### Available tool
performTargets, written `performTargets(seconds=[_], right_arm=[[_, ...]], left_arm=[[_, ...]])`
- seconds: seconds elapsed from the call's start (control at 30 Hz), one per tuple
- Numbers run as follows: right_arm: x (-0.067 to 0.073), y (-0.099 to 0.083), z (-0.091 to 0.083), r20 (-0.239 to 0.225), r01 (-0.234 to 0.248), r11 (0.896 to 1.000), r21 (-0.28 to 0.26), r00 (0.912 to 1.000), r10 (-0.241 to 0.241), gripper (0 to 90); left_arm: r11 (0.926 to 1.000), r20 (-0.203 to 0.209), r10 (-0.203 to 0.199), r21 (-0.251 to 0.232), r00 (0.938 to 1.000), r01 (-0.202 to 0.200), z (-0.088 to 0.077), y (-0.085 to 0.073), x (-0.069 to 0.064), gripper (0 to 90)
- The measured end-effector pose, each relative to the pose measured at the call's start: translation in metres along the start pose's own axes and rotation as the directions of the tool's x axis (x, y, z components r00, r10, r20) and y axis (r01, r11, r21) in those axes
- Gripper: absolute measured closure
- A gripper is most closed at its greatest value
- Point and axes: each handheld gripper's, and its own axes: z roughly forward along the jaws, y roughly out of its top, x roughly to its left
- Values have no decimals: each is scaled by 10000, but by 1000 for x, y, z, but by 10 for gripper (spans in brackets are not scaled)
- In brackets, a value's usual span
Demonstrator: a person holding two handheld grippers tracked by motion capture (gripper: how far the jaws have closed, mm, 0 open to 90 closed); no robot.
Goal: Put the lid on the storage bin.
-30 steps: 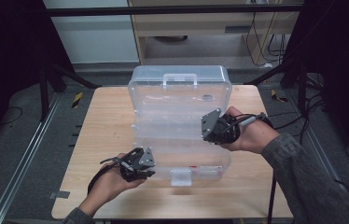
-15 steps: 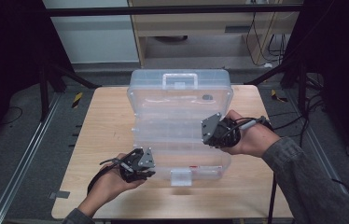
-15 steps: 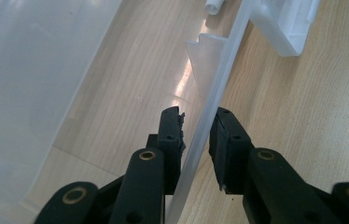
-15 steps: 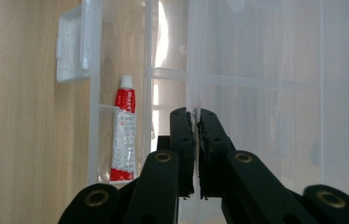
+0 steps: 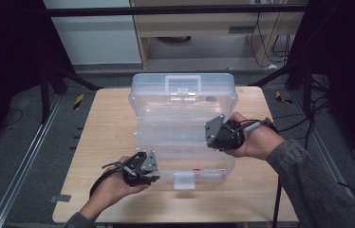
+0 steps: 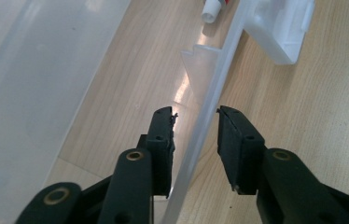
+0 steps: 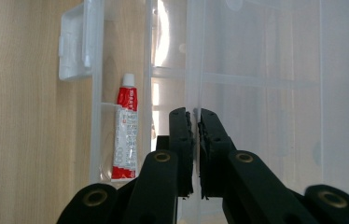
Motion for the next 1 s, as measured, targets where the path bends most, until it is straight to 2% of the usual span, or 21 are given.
performTargets(seconds=[0.03, 0.07, 0.1, 0.2, 0.23, 0.3, 0.33, 0.43, 0.47, 0.5, 0.57, 0.63, 0.7, 0.77, 0.8, 0.83, 0.87, 0.9, 0.93, 1.0], right_arm=[[0, 0, 0, 0, 0, 10000, 2, 10000, 0, 852], [0, 0, 0, -2, -5, 10000, -9, 10000, 5, 852], [0, -1, 0, 8, -4, 10000, -22, 10000, 4, 851], [0, -1, 0, 30, -7, 10000, -55, 10000, 7, 850], [1, -1, -1, 42, -6, 10000, -48, 10000, 6, 849], [1, -2, -1, 62, -22, 10000, -47, 10000, 23, 848], [1, -2, -1, 67, -17, 10000, -60, 10000, 17, 847], [1, -2, -1, 65, -20, 10000, -68, 10000, 21, 847], [2, -2, -1, 72, -41, 10000, -54, 10000, 42, 848], [2, -2, -1, 72, -41, 10000, -54, 10000, 42, 848], [2, -2, 0, 73, -45, 10000, -59, 10000, 46, 846], [2, -2, 0, 82, -35, 10000, -69, 10000, 36, 845], [2, -2, -1, 87, -42, 10000, -56, 10000, 42, 844], [2, -2, 0, 102, -45, 10000, -62, 9999, 46, 844], [3, -2, 0, 114, -46, 10000, -62, 9999, 46, 843], [3, -2, 0, 114, -46, 10000, -62, 9999, 46, 843], [3, -2, -1, 141, -41, 10000, -62, 9999, 42, 842], [3, -2, -1, 141, -41, 10000, -62, 9999, 42, 842], [3, -2, -1, 152, 4, 10000, -59, 9999, -3, 842], [3, -3, -1, 145, -14, 10000, -50, 9999, 15, 842]], left_arm=[[9998, -25, 203, -65, 9998, -204, -2, 0, 1, 612], [9997, -70, 78, -217, 9999, -80, -3, -1, 0, 575], [9993, -93, 121, -361, 9999, -125, -6, -2, 1, 538], [9971, -125, 73, -760, 9999, -82, -14, -5, 0, 508], [9959, -44, -88, -905, 10000, 84, -18, -6, -1, 506], [9935, 53, -115, -1135, 9999, 121, -25, -8, -2, 502], [9916, 5, 463, -1205, 9989, -459, -29, -7, 2, 503], [9903, 311, 175, -1384, 9994, -130, -41, -7, 3, 528], [9889, 360, 173, -1479, 9992, -118, -48, -7, 3, 555], [9889, 360, 173, -1479, 9992, -118, -48, -7, 3, 578], [9845, 533, -216, -1727, 9983, 306, -63, -5, 6, 613], [9829, 532, -277, -1803, 9982, 369, -67, -4, 8, 643], [9802, 399, -329, -1941, 9987, 400, -77, -2, 11, 664], [9783, -43, -454, -2025, 9990, 436, -87, 2, 16, 712], [9693, -170, -825, -2337, 9964, 763, -97, 4, 25, 784], [9693, -170, -825, -2337, 9964, 763, -97, 4, 25, 799], [9577, -271, -1094, -2706, 9936, 980, -104, 6, 36, 823], [9577, -271, -1094, -2706, 9936, 980, -104, 6, 36, 828], [9505, -246, -1672, -2694, 9856, 1545, -110, 6, 44, 833], [9478, -257, -1799, -2720, 9833, 1663, -112, 6, 49, 841]])
